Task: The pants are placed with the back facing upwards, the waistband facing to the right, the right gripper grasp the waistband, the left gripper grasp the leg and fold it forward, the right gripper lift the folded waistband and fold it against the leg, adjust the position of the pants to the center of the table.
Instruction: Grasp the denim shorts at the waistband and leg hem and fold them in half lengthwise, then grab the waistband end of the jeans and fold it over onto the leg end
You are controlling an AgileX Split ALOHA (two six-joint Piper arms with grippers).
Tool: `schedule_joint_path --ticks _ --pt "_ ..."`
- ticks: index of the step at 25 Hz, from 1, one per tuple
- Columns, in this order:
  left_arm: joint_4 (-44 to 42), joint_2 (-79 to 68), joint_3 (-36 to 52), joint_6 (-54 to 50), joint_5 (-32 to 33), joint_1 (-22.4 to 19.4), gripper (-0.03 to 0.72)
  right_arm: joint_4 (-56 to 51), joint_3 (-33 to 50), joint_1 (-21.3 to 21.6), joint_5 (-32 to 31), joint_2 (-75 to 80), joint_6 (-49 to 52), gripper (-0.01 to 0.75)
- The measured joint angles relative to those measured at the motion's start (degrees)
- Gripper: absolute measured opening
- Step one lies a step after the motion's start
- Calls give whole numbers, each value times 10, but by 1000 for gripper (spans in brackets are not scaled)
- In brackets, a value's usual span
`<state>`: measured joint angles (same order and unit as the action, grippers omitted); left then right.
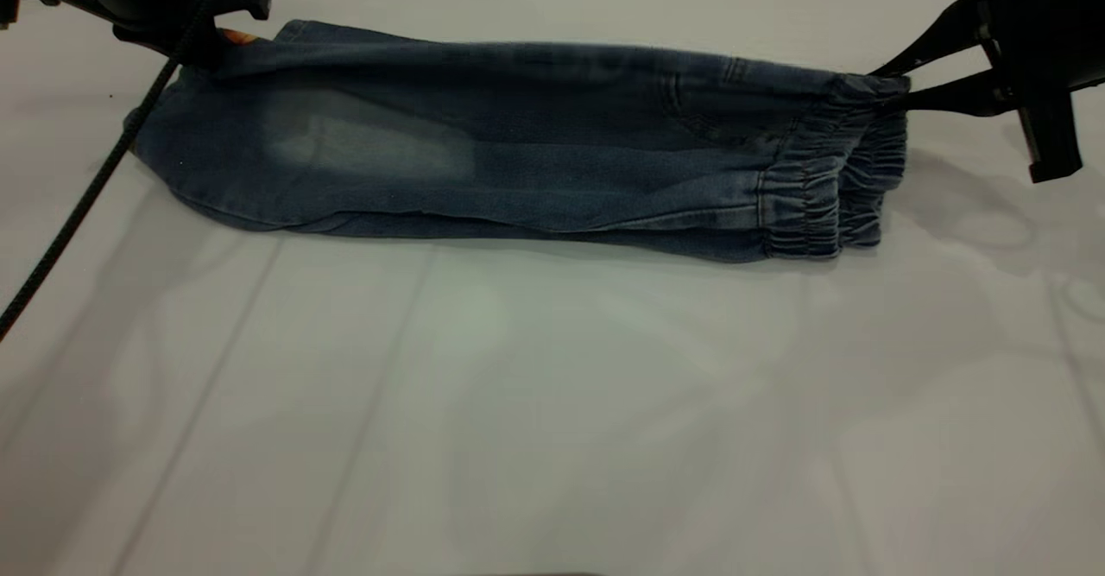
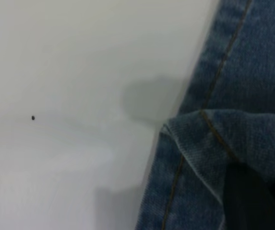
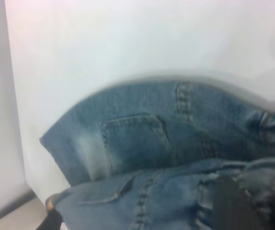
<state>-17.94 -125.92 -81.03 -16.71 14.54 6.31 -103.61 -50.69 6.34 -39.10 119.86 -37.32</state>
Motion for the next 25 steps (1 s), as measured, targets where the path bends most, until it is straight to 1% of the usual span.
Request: schedule_joint_path --ticks 2,5,7,10,12,14,18,20,23,25 --pt "-1 0 0 -1 0 1 82 -1 0 0 3 0 -1 102" --pt "-2 0 0 0 0 8 151 -1 0 0 3 0 -6 141" --pt "-2 0 0 1 -2 17 226 -1 0 0 3 0 -13 182" --pt "-2 0 0 1 -3 28 353 -1 0 0 -12 0 -38 272" --pt "-2 1 0 1 3 33 428 -2 0 0 -38 0 -71 329" --pt "-2 3 -2 2 32 34 479 -2 0 0 -65 0 -125 388" --pt "-2 19 -12 29 96 35 496 -1 0 0 -147 0 -187 503" --pt "6 24 -14 46 109 36 494 10 0 0 -187 0 -198 549" --pt "32 25 -16 75 119 42 488 57 0 -9 -202 0 -194 591" --pt "47 25 -16 92 120 51 486 102 0 -31 -200 0 -178 601"
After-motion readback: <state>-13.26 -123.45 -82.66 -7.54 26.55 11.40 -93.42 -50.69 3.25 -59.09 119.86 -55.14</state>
